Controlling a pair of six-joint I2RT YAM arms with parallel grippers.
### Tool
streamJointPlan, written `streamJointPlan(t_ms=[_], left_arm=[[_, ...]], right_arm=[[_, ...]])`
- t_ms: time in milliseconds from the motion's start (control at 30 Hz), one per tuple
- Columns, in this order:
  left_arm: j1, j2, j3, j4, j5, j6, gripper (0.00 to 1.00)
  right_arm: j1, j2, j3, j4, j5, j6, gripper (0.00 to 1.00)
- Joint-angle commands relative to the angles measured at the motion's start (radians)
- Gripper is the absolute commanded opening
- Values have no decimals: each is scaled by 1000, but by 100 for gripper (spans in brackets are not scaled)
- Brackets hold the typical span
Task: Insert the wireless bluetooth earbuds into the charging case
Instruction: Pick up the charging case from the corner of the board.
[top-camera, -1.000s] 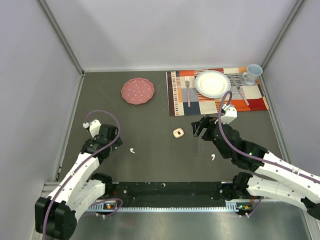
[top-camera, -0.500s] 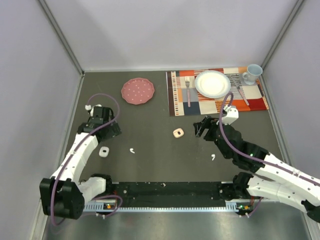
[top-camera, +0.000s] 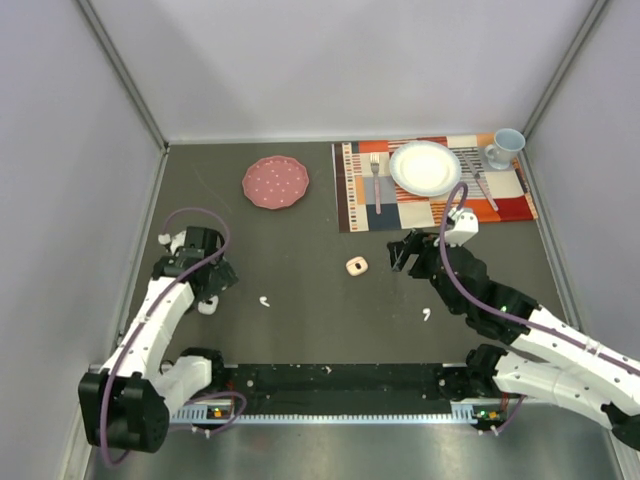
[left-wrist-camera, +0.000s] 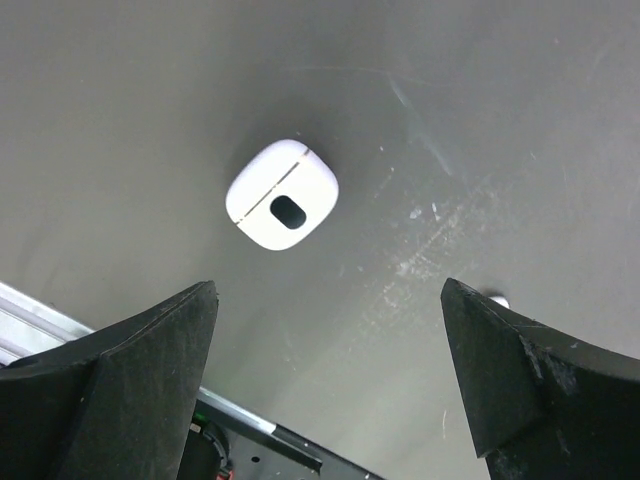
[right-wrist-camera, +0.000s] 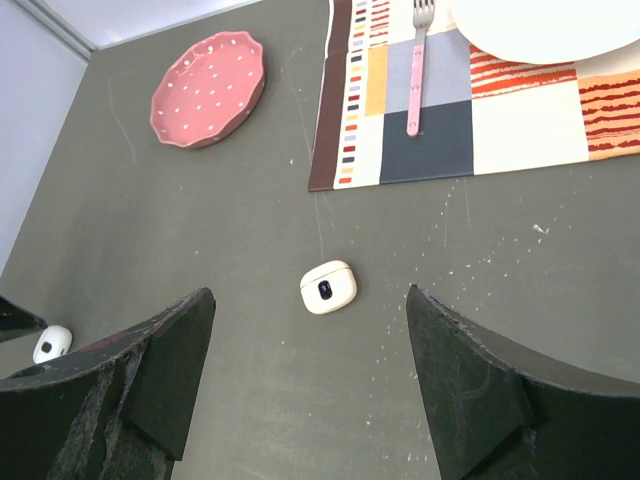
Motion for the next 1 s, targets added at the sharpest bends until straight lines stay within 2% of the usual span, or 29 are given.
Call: streamJointPlan(t_ms=[0,133,367,600,867,967], left_arm=[[66,-1,-33,62,-48,-63,99],[140,85,-29,113,26,-40,99],[156,106,-30,142,29,-1,98],[168,128,-145,248,87,-89,93],[209,139,-191,291,55,-135,91],[238,136,-196,309,43,-137,88]], right_arm=[[-19,-26,-1,35,-31,-42,78],[-27,-37,-9,37,-34,-56,79],[-27,-57,-24,41,-23,-59,79],[-28,-58,-29,41,-28,-58,79],[-28,-67,-32,41,-25,-56,79],[-28,-67,-33,43,-25,-53,80]])
